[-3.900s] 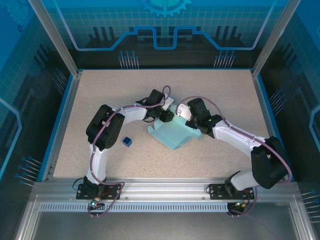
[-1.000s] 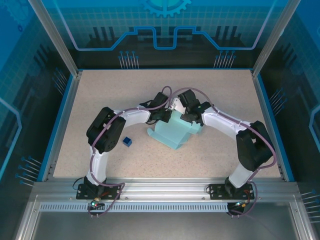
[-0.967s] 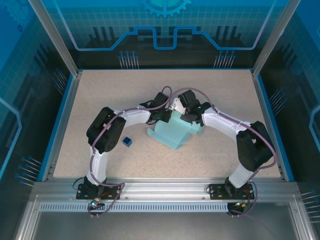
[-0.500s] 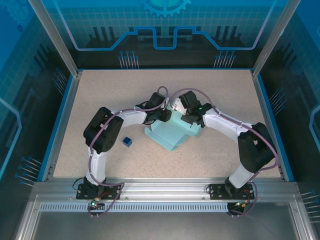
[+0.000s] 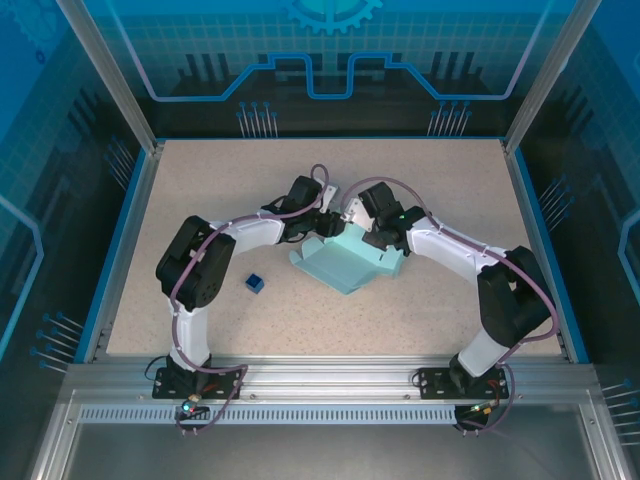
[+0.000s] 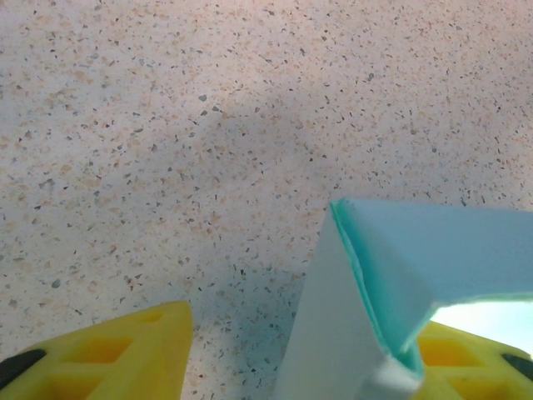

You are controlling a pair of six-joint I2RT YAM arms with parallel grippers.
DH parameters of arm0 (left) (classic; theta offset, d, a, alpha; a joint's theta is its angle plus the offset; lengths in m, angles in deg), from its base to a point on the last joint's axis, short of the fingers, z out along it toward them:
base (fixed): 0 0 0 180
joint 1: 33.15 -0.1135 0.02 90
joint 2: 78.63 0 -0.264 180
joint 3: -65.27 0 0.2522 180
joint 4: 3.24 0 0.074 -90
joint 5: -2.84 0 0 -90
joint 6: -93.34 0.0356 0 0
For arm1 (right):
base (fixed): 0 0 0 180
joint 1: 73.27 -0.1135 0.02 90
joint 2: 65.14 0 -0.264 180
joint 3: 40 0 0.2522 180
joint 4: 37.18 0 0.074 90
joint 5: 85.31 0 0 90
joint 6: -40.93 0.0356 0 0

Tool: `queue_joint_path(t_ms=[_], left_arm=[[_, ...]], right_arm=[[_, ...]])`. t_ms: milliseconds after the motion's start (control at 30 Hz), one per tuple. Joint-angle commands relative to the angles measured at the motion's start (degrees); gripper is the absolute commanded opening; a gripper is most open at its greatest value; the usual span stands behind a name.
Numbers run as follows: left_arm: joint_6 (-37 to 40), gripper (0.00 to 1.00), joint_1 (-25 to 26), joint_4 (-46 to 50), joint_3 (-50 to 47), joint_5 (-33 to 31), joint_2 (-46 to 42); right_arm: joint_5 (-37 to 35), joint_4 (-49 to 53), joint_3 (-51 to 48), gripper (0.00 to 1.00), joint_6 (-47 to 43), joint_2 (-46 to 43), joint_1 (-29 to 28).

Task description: Fold the paper box

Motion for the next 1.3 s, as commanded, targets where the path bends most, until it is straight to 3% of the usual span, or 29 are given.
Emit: queue_joint_path(t_ms=[0, 400, 667, 1000, 1133, 1267], left_arm=[[2.0, 0.49, -0.7, 0.7, 2.7, 0.5, 0.1], [2.9, 0.33, -0.9, 1.5, 4.1, -0.6, 2.6], [0.5, 0.19, -0.9, 0.5, 3.4, -9.3, 2.2], [-4.8, 0.08, -0.6, 2.8, 5.3, -20.1, 3.7], [-5.0, 0.09, -0.5, 0.0, 4.1, -15.4, 3.1], [-4.1, 0.27, -0.7, -3.7, 1.2, -7.2, 0.6]], right_arm=[[1.6, 0.7, 0.4, 0.00, -0.4, -2.4, 0.1], [2.7, -0.2, -0.7, 0.00, -0.5, -4.0, -0.2], [3.5, 0.4, -1.0, 0.00, 0.2, -4.9, -0.8], [3.4, -2.9, -4.9, 0.00, 0.4, -7.3, -3.1], [2.0, -4.7, -5.8, 0.00, 0.3, -7.1, -3.3], [0.9, -4.7, -4.8, 0.00, 0.4, -6.2, -2.0]])
